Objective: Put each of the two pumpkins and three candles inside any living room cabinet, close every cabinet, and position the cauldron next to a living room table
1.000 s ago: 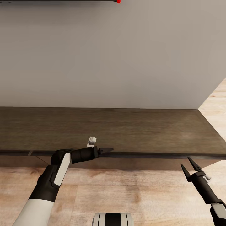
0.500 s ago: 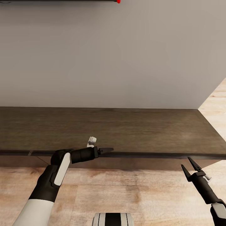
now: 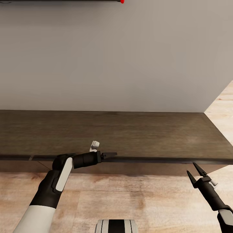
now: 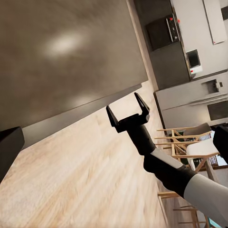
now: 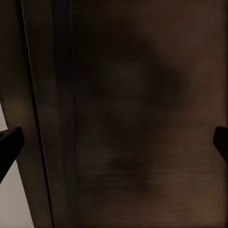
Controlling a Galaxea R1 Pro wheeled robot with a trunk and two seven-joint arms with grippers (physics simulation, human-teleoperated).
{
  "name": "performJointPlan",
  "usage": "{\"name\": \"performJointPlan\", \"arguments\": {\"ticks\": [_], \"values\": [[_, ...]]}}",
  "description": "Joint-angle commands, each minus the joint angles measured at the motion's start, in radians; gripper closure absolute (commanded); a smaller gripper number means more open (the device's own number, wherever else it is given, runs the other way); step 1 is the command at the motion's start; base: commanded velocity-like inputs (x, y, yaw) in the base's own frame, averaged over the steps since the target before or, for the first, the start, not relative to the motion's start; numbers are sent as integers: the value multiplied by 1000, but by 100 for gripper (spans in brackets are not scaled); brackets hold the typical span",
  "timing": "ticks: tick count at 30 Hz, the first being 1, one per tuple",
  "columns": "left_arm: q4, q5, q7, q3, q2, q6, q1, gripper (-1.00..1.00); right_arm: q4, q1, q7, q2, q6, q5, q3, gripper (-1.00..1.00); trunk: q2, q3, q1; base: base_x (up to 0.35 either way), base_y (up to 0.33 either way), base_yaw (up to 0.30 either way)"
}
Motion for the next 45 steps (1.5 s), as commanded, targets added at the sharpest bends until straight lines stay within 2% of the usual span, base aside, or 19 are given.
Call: {"name": "performJointPlan", "arguments": {"ticks": [1,18,45], "values": [[0,-2,-4,1,0,4,0,-100,1,-1,1,0,7,-3,-2,-100,0,-1,0,0,0,0],[1,-2,-2,1,0,1,0,-100,1,-1,-2,-2,8,-4,-21,-100,0,-1,0,0,0,0],[1,-2,-4,1,0,-1,0,-100,1,-1,3,-5,11,-5,-22,-100,0,-1,0,11,9,0]]}}
